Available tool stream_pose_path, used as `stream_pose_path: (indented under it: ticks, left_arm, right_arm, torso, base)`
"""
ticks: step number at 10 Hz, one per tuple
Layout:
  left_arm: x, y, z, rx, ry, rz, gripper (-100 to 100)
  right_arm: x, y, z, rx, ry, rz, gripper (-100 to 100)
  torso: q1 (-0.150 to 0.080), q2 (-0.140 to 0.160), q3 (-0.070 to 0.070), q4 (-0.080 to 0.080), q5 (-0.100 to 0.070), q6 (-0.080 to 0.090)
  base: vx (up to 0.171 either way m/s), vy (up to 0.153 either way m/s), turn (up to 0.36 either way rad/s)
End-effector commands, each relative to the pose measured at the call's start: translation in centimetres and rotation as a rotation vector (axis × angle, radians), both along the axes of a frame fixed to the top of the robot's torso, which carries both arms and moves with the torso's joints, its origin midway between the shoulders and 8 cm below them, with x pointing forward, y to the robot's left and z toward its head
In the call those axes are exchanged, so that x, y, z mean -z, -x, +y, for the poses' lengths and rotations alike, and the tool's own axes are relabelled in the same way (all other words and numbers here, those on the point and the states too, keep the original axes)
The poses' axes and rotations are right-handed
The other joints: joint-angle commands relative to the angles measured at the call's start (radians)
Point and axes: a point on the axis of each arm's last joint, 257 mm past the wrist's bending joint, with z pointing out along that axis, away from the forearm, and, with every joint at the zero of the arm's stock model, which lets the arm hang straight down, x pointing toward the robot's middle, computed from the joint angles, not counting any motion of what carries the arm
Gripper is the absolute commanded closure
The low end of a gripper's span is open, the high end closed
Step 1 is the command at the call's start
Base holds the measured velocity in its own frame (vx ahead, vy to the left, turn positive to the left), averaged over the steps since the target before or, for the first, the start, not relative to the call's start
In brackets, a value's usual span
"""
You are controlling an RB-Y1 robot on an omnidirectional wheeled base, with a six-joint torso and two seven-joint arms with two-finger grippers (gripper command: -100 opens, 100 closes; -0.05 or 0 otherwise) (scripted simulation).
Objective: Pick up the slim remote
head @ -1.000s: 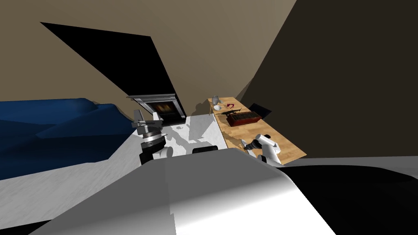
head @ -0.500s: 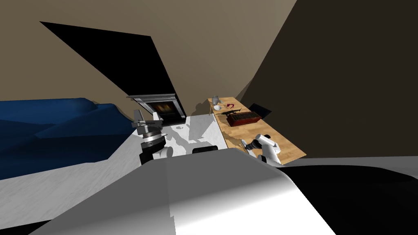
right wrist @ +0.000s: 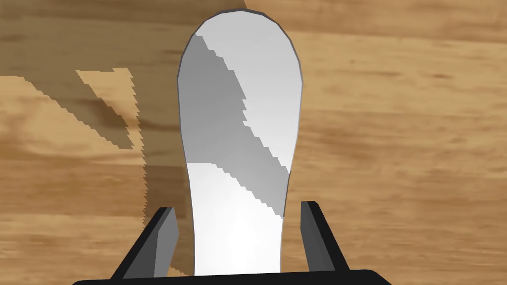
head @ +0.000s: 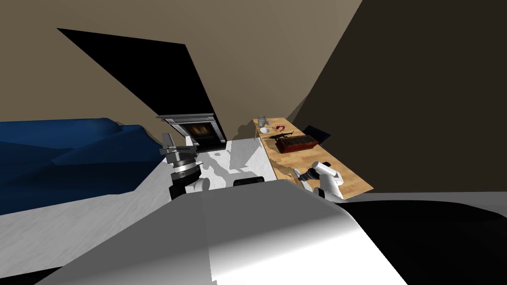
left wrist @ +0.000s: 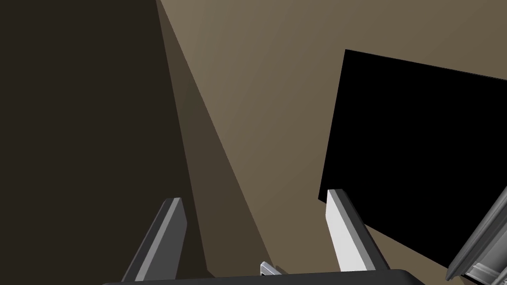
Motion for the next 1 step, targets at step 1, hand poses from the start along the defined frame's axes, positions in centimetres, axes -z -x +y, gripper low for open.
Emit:
stream_pose_path:
  ticks: [1]
  left_arm:
    - [0.00,0.00,0.00,0.000,0.000,0.000,0]
  right_arm:
    - [0.00,0.00,0.00,0.000,0.000,0.000,0]
  torso:
    - [0.000,0.000,0.000,0.000,0.000,0.000]
  base:
    - [0.000,0.000,0.000]
